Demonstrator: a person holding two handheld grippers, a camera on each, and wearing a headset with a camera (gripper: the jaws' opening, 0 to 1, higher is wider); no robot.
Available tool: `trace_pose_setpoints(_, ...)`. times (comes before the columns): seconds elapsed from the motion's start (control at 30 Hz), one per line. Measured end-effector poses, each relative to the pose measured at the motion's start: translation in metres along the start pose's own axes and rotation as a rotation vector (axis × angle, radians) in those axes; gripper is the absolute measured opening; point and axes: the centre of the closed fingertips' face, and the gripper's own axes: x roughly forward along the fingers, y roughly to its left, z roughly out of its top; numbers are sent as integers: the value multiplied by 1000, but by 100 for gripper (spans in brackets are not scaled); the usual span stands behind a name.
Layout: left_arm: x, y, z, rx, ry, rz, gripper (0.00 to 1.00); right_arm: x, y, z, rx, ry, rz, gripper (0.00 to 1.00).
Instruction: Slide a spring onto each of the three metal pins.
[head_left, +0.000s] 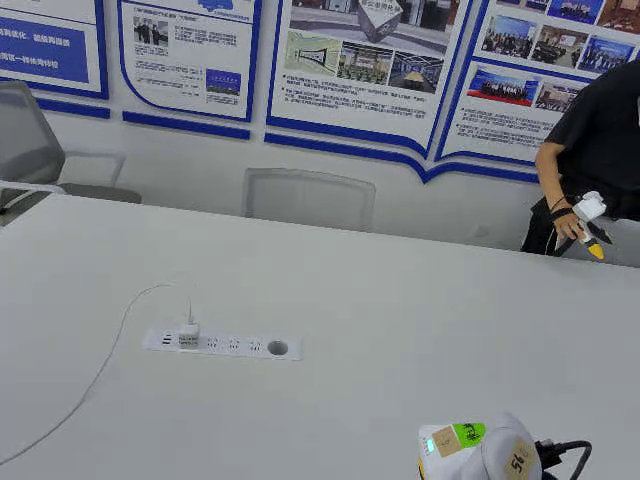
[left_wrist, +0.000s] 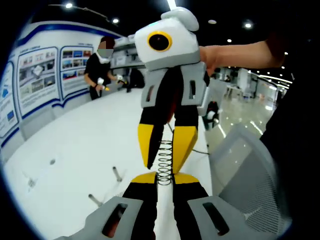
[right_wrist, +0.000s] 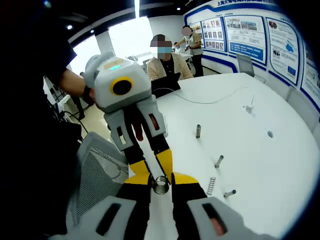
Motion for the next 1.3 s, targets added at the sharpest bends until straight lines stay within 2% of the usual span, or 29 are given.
trace_pose_setpoints(0.13, 0, -2, 6, 13, -9, -12, 10, -6, 6, 4, -50, 17, 17, 22)
trace_pose_setpoints(0.2, -1, -2, 8, 19, -14, -14, 10, -8, 7, 2, -73, 58, 14, 22)
trace_pose_setpoints(0.33, -2, -3, 11, 22, -23, -19, 10, -9, 9, 9, -107, 66, 16, 21)
trace_pose_setpoints(0.53, -4, -6, 12, 32, -26, -23, 10, -7, 8, 1, -168, 139, 24, 21)
trace_pose_setpoints(0.9, -9, -3, 12, 40, -21, -20, 10, -5, 10, -2, -196, 166, 49, 15)
trace_pose_setpoints(1.3, -5, -13, 4, 77, 6, -48, 10, 0, 16, -10, -170, 191, 83, 13)
